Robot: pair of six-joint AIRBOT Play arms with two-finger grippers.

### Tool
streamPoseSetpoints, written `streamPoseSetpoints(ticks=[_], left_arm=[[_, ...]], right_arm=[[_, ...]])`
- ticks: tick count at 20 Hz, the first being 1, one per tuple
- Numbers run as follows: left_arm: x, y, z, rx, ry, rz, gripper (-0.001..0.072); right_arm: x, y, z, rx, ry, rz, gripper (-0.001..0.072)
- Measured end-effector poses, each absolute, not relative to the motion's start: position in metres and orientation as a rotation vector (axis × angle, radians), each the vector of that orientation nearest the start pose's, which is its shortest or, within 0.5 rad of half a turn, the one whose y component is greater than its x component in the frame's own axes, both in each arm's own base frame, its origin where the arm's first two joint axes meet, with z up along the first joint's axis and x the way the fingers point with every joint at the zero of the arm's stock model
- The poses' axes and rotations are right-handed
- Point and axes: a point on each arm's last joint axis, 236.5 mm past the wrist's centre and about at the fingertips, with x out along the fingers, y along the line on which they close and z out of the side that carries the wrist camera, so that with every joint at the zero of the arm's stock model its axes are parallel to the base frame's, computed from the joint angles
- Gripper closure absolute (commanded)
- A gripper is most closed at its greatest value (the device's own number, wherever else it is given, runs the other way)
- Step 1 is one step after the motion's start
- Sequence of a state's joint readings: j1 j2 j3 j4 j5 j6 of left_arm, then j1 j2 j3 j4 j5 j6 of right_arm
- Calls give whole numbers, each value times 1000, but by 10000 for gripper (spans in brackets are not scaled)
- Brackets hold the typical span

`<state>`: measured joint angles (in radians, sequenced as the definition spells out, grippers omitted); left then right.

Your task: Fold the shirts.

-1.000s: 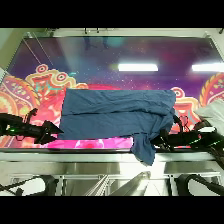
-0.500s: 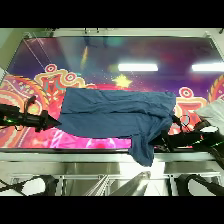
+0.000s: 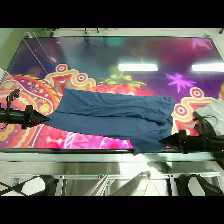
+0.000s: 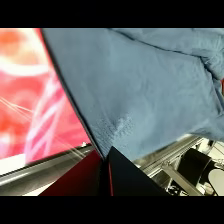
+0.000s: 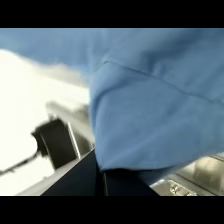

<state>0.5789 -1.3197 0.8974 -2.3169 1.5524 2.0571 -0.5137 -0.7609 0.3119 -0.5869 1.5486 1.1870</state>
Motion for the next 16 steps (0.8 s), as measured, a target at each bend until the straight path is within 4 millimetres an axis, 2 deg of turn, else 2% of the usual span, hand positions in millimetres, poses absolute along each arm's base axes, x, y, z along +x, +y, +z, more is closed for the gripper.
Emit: streamPoseSetpoints(ticks=[5,10,12,16], left_arm=[[280,-4,-12,-833,1437,-439,684],[283,-1,-14,-827,1428,-424,684],[289,-2,-12,-833,1396,-430,684],[315,-8,2,-846,1283,-473,684]], right_arm=[[193,105,4,1079,1266,461,692],[227,78,22,1010,1144,386,692],[242,70,31,1004,1088,367,691],[276,59,43,1040,960,378,691]])
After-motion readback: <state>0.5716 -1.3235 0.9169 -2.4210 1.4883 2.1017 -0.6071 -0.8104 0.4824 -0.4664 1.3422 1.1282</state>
